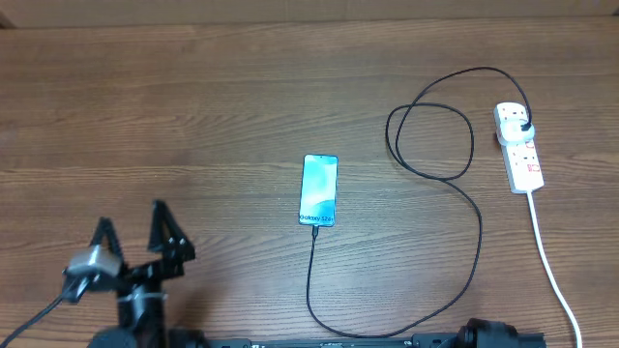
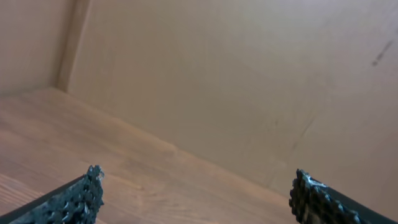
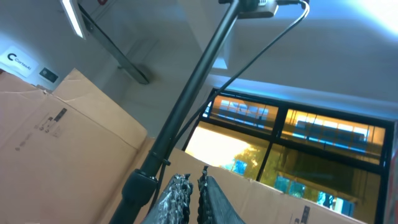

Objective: Plug charger to phone and switch on socket

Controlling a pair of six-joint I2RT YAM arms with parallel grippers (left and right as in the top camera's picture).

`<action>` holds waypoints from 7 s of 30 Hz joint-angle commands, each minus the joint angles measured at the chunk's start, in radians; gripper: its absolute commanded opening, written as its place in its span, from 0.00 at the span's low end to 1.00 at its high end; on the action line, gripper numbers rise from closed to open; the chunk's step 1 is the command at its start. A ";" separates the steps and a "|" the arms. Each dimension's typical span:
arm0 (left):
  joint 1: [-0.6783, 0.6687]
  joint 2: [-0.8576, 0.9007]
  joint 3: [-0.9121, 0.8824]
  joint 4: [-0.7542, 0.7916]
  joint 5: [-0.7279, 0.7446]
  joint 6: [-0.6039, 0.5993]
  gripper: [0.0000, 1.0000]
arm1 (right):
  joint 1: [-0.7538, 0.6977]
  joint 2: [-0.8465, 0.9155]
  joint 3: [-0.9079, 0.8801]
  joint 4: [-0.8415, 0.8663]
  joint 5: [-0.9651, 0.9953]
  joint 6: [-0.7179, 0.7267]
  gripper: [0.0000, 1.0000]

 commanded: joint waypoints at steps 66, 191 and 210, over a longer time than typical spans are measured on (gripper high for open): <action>0.010 -0.010 -0.423 0.251 0.143 0.315 1.00 | 0.102 -0.153 -0.143 0.148 0.007 0.027 1.00; 0.010 -0.010 -0.423 0.250 0.147 0.312 1.00 | 0.161 -0.155 -1.473 0.251 0.653 -0.128 1.00; 0.010 -0.010 -0.423 0.250 0.146 0.417 0.99 | 0.161 -0.155 -1.473 0.251 0.653 -0.128 1.00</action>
